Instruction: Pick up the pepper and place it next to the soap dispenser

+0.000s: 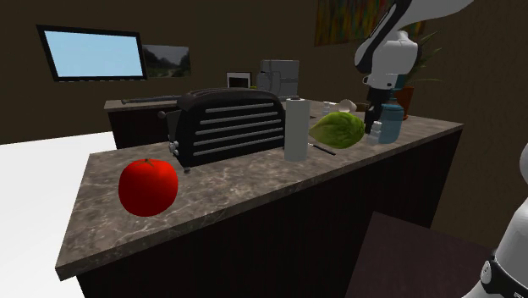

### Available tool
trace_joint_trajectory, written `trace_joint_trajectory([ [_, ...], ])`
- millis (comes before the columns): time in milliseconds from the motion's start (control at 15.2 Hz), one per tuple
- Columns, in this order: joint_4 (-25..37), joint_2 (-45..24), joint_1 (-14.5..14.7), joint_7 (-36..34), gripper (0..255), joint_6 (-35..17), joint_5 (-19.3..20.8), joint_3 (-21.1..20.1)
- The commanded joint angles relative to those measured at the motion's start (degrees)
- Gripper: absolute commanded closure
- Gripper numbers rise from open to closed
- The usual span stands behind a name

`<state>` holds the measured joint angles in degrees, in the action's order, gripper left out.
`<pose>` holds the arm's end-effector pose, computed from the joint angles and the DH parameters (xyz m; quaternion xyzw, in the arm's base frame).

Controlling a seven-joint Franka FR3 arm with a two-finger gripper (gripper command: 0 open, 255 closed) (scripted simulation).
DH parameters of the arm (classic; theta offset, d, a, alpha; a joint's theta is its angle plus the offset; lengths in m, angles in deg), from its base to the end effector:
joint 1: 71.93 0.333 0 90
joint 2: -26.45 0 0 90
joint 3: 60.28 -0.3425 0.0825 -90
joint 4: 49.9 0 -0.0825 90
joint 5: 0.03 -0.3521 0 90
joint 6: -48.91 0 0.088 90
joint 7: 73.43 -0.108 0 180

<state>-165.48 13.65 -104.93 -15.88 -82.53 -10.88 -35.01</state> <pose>0.3170 -0.4812 0.4032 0.9971 -0.0595 0.0432 0.0196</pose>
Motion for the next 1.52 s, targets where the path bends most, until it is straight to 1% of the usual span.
trace_joint_trajectory([
  [0,-0.18,-0.62,-0.16,0.39,255,-0.75,-0.45,-0.1],
  [462,-0.17,-0.63,-0.13,0.4,255,-0.74,-0.47,-0.07],
  [528,-0.19,-0.62,-0.12,0.38,0,-0.75,-0.46,-0.08],
  [858,-0.17,-0.63,-0.13,0.4,0,-0.74,-0.47,-0.07],
  [1122,2.02,3.78,0.49,-1.59,0,5.31,2.55,0.83],
  [1452,2.02,3.78,0.48,-1.6,0,5.31,2.56,0.81],
])
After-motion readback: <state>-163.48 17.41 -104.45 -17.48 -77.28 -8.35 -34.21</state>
